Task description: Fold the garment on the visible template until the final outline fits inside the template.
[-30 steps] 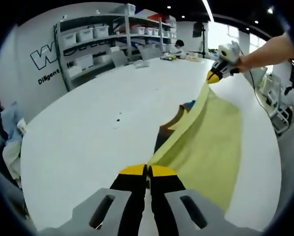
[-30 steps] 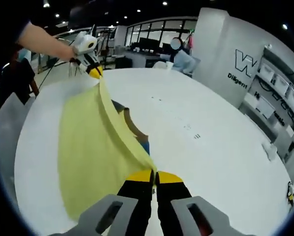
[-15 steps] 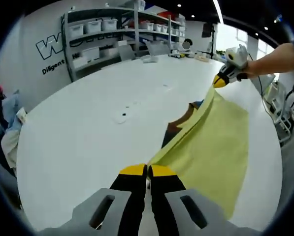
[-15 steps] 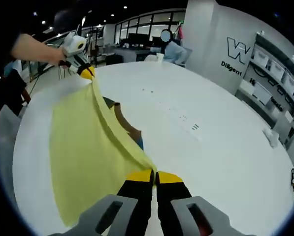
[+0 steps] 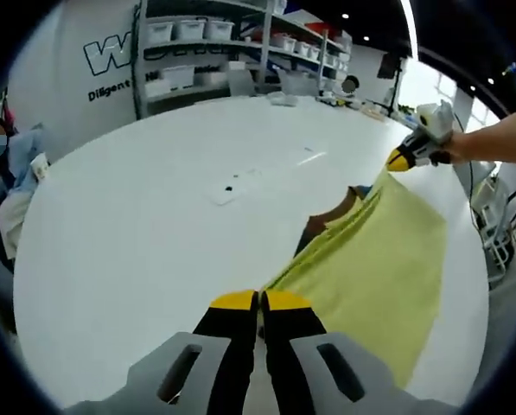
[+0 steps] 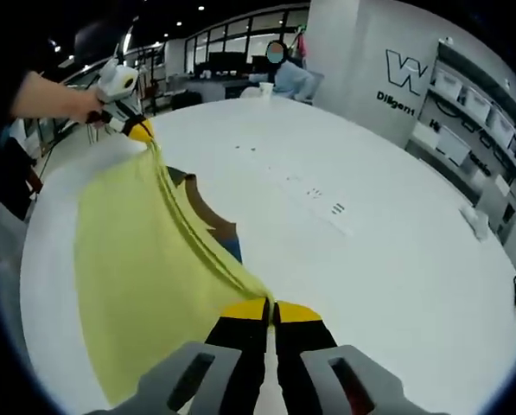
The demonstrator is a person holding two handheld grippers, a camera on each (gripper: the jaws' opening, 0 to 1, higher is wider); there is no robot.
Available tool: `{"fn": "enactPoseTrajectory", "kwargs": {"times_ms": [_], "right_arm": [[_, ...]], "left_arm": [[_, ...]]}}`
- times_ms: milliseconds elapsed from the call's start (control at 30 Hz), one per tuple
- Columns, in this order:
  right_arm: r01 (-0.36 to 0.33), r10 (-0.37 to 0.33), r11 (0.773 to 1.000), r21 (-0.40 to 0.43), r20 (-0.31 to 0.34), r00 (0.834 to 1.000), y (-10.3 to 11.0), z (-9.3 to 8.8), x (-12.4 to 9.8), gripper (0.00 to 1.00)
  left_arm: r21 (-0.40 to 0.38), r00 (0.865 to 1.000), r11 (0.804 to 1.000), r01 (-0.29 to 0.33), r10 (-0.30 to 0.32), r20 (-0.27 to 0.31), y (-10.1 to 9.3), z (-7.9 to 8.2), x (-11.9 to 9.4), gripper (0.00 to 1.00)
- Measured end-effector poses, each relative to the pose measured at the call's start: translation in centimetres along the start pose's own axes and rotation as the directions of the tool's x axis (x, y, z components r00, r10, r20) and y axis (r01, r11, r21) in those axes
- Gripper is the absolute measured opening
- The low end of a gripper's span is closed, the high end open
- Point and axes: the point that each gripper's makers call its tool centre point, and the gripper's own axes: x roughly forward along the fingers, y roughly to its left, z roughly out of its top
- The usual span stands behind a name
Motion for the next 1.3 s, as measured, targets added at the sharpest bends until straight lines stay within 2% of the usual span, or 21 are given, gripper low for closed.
{"fn": "enactPoseTrajectory", "kwargs": {"times_ms": [300,633,733,1067,1300], "right_arm": [[0.032,-0.032,0.999,0.016,-0.009,0.999,-0.5,-0.2,-0.2,0.03],[0.008,-0.008,0.999,0.038,-0.002,1.000,0.4,-1.4,-1.1,0.05],[-0.003,0.003,0.999,0.037,0.003,1.000,0.9,-1.7,-1.2,0.06],[-0.034,0.033,0.999,0.029,0.037,0.999,2.5,-1.7,-2.0,0.11],[-0.065,0.063,0.998,0.019,0.059,0.996,4.3,-2.1,-2.8,0.13]], "left_arm": [[-0.001,1.000,1.000,-0.024,0.024,0.002,0.3,0.0,-0.7,0.00],[0.000,1.000,1.000,-0.016,0.016,0.004,-0.6,0.1,-1.2,0.04],[0.002,1.000,1.000,-0.010,0.010,0.008,-0.9,0.2,-1.4,0.08],[-0.005,1.000,1.000,0.004,-0.004,0.015,-1.8,-0.8,-2.7,0.14],[-0.008,1.000,1.000,0.012,-0.011,0.028,-2.6,-2.1,-4.2,0.17]]}}
